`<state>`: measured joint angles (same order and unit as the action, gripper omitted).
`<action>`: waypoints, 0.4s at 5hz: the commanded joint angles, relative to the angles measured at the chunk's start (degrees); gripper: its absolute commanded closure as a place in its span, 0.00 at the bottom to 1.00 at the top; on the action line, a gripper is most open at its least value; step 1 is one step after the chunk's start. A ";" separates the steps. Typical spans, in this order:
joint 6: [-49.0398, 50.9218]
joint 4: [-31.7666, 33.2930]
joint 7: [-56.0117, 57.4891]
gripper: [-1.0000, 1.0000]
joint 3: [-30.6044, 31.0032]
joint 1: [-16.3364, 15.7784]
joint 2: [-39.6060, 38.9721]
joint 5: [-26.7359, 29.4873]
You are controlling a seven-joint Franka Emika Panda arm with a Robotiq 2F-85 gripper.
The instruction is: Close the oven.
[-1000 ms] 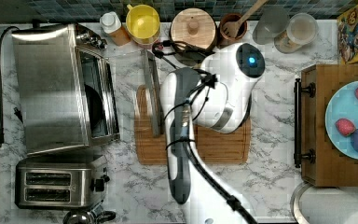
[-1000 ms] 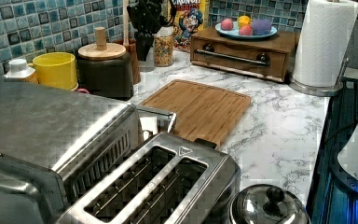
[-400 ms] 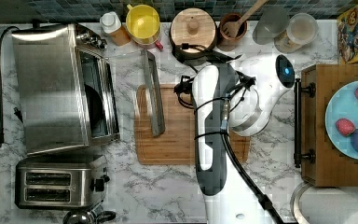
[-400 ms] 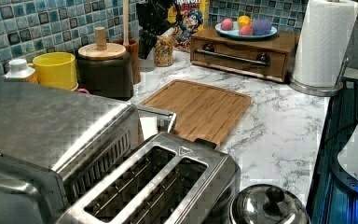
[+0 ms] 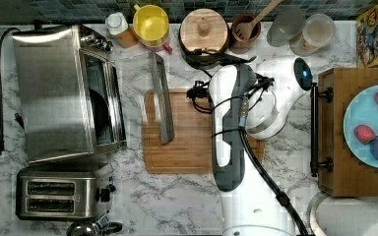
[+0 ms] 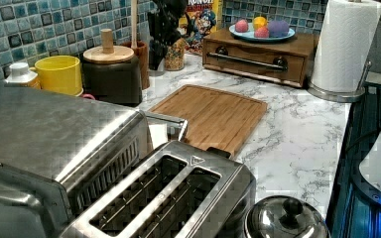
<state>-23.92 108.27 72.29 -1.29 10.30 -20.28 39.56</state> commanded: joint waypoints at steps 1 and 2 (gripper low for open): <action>1.50 -5.84 12.47 1.00 3.16 2.77 -8.01 10.46; 0.24 -6.96 14.09 1.00 4.78 2.85 -9.80 9.84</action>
<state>-22.79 107.71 82.81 3.04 13.51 -33.24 46.16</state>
